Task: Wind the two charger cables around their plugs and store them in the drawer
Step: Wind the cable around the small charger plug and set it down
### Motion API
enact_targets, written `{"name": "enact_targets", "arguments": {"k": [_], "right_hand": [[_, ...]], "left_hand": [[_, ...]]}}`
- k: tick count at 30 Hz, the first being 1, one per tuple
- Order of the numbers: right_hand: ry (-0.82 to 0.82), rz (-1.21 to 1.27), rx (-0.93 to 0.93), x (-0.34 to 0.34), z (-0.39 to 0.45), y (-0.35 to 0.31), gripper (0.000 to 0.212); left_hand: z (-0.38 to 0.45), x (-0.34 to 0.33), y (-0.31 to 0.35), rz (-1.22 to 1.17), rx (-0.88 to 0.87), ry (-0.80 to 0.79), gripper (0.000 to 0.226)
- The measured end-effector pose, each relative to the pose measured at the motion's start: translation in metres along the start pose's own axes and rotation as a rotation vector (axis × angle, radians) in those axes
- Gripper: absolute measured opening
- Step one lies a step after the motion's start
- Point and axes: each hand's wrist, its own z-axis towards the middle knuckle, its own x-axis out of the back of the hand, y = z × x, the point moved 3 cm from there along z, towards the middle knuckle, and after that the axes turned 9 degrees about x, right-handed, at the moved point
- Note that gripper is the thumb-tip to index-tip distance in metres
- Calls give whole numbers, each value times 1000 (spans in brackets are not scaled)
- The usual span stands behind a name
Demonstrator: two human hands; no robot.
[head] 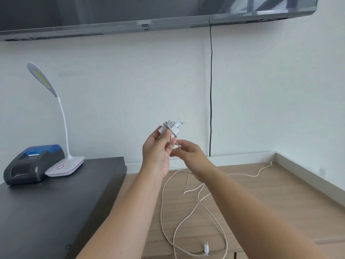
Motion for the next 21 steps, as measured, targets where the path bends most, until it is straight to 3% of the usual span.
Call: {"name": "enact_targets", "arguments": {"k": [2,5,7,15,21], "right_hand": [[102,28,17,1,-9,2,19],[158,-283,76,7,-26,7,20],[142,-463,128,8,-34,5,20],[69,-635,56,-5,-52,11,30],[12,-781,23,-7,-65,14,27]], "left_hand": [[-5,6,-3,36,-2,-10,21],[-10,23,-11,143,4,-18,30],[-13,31,-13,184,9,-8,30],[-16,50,-31,185,5,83,24],[-24,58,-50,418,-101,121,26]]}}
